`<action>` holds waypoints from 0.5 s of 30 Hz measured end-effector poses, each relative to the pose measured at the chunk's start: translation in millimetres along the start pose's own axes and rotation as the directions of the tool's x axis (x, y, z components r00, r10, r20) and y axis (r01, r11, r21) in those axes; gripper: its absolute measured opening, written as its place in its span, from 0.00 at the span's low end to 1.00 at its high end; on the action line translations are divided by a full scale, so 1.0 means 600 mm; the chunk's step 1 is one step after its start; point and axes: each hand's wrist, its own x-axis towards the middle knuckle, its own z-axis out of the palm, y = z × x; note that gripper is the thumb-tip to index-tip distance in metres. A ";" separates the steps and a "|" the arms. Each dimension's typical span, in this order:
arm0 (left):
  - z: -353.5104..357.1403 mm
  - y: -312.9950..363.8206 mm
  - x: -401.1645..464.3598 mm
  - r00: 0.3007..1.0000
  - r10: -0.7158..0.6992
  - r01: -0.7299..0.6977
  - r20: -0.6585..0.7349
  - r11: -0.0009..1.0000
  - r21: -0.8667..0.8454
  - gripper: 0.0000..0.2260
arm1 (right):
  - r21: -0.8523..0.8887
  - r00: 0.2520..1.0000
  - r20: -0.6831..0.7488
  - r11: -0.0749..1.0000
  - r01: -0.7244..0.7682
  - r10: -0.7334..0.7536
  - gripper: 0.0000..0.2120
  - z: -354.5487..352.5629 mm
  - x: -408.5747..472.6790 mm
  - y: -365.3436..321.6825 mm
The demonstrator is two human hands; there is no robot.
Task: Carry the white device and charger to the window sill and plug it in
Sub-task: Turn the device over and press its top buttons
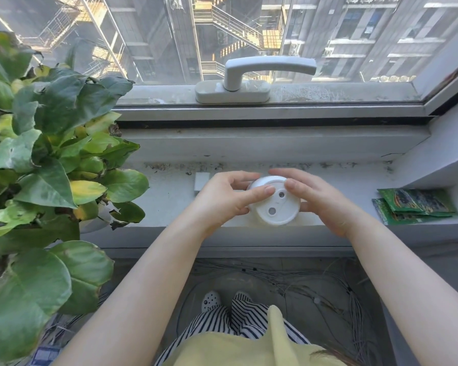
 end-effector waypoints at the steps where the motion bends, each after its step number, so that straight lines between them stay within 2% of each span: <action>1: 0.000 -0.001 0.001 1.000 -0.005 0.005 -0.008 0.999 -0.034 0.22 | 0.028 1.000 -0.015 1.000 0.008 -0.008 0.31 0.002 -0.001 0.000; 9: -0.008 -0.008 0.002 0.993 -0.017 -0.009 -0.115 0.974 -0.225 0.17 | 0.056 1.000 -0.016 0.998 0.004 -0.003 0.29 0.005 0.001 0.016; 15: 0.000 -0.014 0.006 0.991 -0.032 -0.001 -0.128 0.967 -0.253 0.17 | 0.098 0.997 -0.080 0.995 0.029 -0.022 0.25 0.017 0.004 0.018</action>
